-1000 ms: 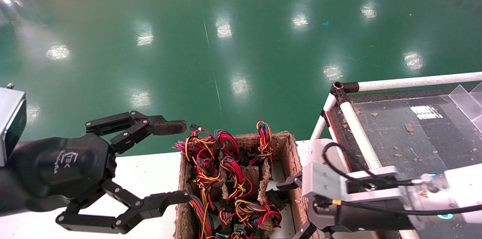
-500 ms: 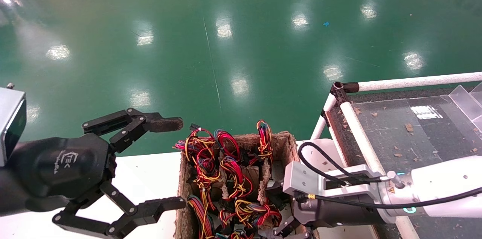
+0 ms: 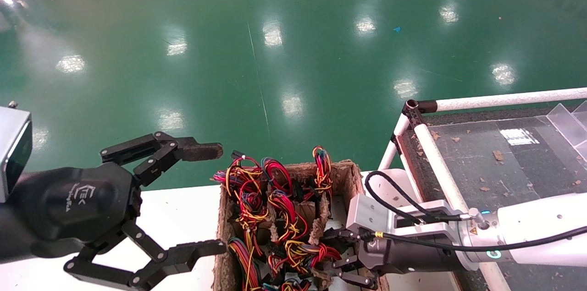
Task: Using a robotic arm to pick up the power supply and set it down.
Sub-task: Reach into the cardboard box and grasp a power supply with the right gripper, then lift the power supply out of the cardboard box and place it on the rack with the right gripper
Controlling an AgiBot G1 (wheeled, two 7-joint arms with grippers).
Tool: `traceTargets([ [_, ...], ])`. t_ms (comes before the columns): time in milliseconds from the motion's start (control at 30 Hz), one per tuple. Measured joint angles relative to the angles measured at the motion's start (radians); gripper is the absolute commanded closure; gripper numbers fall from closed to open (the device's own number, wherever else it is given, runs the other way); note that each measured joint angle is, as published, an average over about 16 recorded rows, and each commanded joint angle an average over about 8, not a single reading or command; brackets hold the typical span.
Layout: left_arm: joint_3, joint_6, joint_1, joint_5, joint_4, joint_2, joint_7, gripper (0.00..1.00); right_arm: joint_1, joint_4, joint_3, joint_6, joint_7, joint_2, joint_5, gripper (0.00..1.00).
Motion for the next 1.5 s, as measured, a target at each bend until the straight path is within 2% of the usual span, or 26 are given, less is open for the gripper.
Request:
traceTargets([
  [467, 0.0, 0.0, 0.0, 0.0, 0.0, 0.0, 0.0, 0.0, -0.022, -0.001, 0.027, 0.015, -0.034, 0.012, 0.045, 1.0],
  [833, 0.0, 0.0, 0.0, 0.0, 0.0, 0.0, 0.0, 0.0, -0.047, 0.069, 0.086, 0.031, -0.05, 0.079, 0.123, 1.0],
  [1133, 0.0, 0.0, 0.0, 0.0, 0.0, 0.0, 0.0, 0.0, -0.035, 0.115, 0.175, 0.018, -0.086, 0.169, 0.239, 1.0],
  [1500, 0.0, 0.0, 0.0, 0.0, 0.0, 0.0, 0.0, 0.0, -0.009, 0.125, 0.315, 0.011, -0.185, 0.262, 0.409, 1.0],
])
